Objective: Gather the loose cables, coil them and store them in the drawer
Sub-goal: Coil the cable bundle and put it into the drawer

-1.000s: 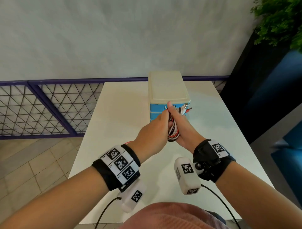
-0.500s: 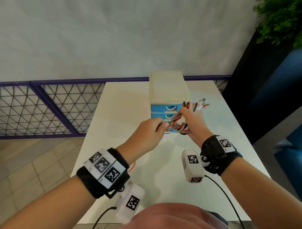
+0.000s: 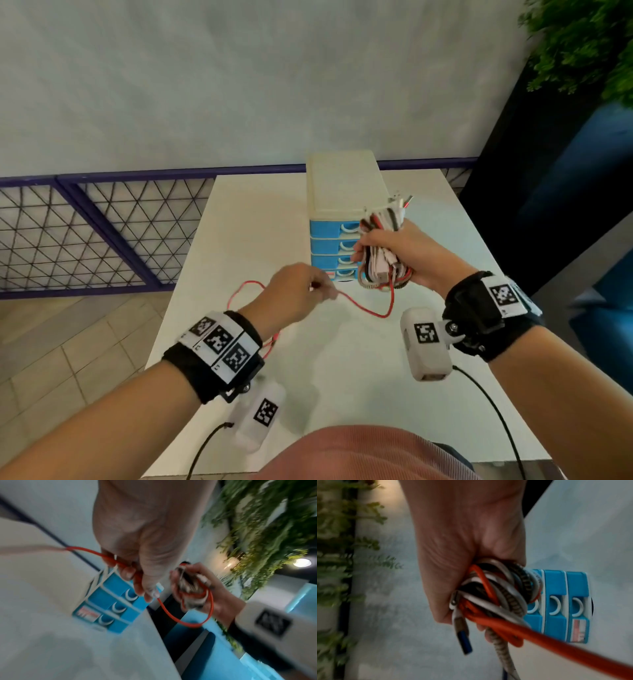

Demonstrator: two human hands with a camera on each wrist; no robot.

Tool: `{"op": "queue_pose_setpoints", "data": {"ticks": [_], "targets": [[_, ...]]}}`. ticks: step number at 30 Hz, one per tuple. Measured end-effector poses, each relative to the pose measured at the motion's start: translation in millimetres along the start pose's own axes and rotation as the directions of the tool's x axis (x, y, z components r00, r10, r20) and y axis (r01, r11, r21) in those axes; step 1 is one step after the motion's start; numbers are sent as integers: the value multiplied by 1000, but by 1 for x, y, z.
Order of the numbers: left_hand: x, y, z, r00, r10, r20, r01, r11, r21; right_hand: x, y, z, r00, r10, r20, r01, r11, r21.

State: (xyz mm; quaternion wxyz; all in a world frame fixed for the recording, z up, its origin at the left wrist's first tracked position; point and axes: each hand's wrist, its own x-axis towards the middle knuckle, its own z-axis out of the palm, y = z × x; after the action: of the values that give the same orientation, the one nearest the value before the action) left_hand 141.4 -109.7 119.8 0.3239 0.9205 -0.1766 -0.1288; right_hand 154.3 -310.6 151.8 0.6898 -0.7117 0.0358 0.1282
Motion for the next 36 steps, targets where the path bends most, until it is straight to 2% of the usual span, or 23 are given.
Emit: {"op": "queue_pose_setpoints", "data": {"ticks": [3,6,9,11,12,14,16,18,20,22,24,27,30,36], "targets": [[11,12,-15,978,116,-175,-123,992,-25,-3,7,8,999,36,19,-33,994,-106],[16,19,-23,946,193,-261,-197,980,11,-8,11,17,992,61,110,-59,998,-20],[17,21,-25,936,204,-286,-206,978,22,-13,15,20,987,55,149,-66,995,75],[16,22,-25,958,163,-238,-166,986,7,-13,18,20,991,64,120,-73,994,77],[16,22,-26,979,113,-171,-119,992,-30,-12,19,19,993,63,100,-68,996,52],[15,17,-31,998,-50,37,58,959,-276,-11,21,14,997,55,51,-56,998,17],[13,8,-42,957,-172,236,281,762,-583,-9,22,5,998,62,-26,-61,997,40],[11,-1,-51,912,-218,347,408,559,-722,-7,23,-5,992,65,-107,-56,994,93],[9,0,-53,884,-194,425,466,430,-773,-5,24,-7,987,68,-143,-49,990,133],[6,11,-49,870,-143,472,490,363,-793,-2,25,-1,989,66,-135,-44,987,156],[3,26,-41,865,-110,489,496,333,-802,0,25,9,993,56,-108,-34,981,192],[1,43,-29,861,-82,502,497,344,-797,1,23,23,999,15,-33,-4,954,300],[0,50,-20,861,-142,487,505,340,-793,-2,19,28,1000,-12,14,5,905,426],[1,52,-13,885,-201,420,466,361,-808,-1,26,25,996,77,39,-86,925,370]]}}
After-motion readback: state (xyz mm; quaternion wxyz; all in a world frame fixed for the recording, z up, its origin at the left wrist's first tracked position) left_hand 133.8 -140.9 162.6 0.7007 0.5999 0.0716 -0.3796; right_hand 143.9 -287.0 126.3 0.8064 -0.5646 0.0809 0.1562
